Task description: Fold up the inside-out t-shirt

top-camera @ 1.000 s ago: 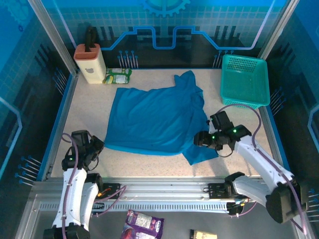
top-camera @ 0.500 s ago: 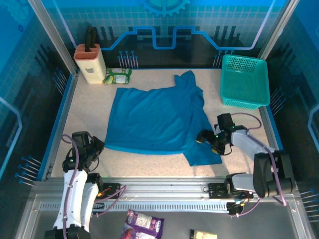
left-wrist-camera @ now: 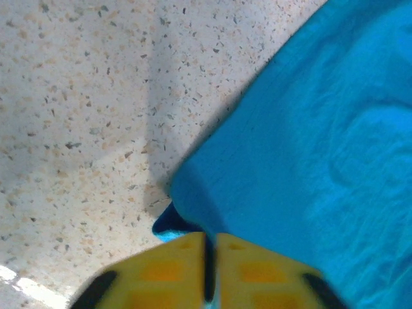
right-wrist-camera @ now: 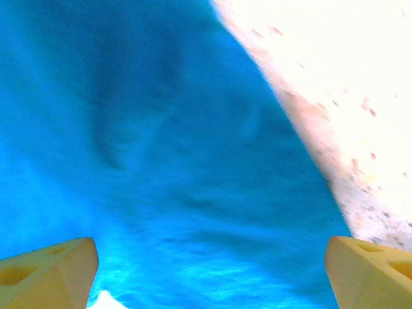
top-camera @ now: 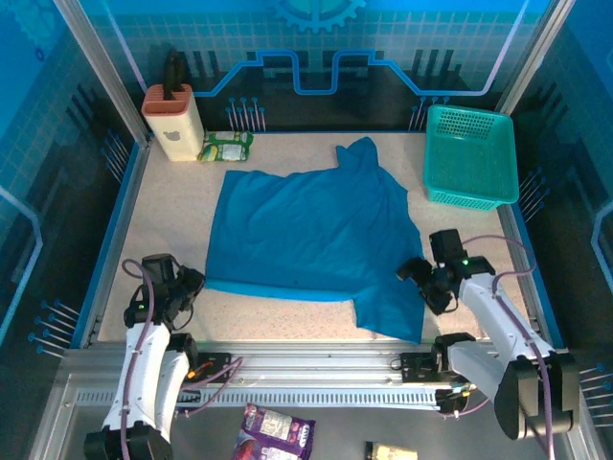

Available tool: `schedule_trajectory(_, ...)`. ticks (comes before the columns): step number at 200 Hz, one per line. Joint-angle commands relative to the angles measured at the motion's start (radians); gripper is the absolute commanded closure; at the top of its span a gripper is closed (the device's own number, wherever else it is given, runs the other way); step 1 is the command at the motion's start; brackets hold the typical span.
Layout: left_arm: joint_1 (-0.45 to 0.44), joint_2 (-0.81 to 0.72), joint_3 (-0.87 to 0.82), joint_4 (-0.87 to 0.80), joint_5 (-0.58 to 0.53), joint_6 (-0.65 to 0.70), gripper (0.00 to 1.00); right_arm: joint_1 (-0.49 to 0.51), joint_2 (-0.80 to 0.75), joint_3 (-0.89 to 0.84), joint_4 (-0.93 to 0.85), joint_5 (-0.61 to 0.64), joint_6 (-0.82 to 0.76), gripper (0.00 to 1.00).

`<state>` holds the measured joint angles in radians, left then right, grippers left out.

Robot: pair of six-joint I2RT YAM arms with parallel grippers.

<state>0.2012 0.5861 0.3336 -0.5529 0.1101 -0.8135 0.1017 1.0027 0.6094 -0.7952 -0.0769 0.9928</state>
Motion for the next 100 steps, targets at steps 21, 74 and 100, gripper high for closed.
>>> schedule_trajectory(21, 0.01, -0.008, 0.09, -0.025, 0.034, 0.012, 0.63, -0.015, 0.206, 0.176, 0.182, -0.115, -0.287, 0.09)
schedule_trajectory(74, 0.0, 0.13, 0.205, 0.099, 0.137, 0.103, 0.6, -0.03, 0.643, 0.441, 0.329, -0.313, -0.453, 0.16)
schedule_trajectory(100, -0.063, 0.416, 0.31, 0.256, 0.247, 0.159, 0.62, -0.035, 0.785, 0.608, 0.326, -0.288, -0.514, 0.16)
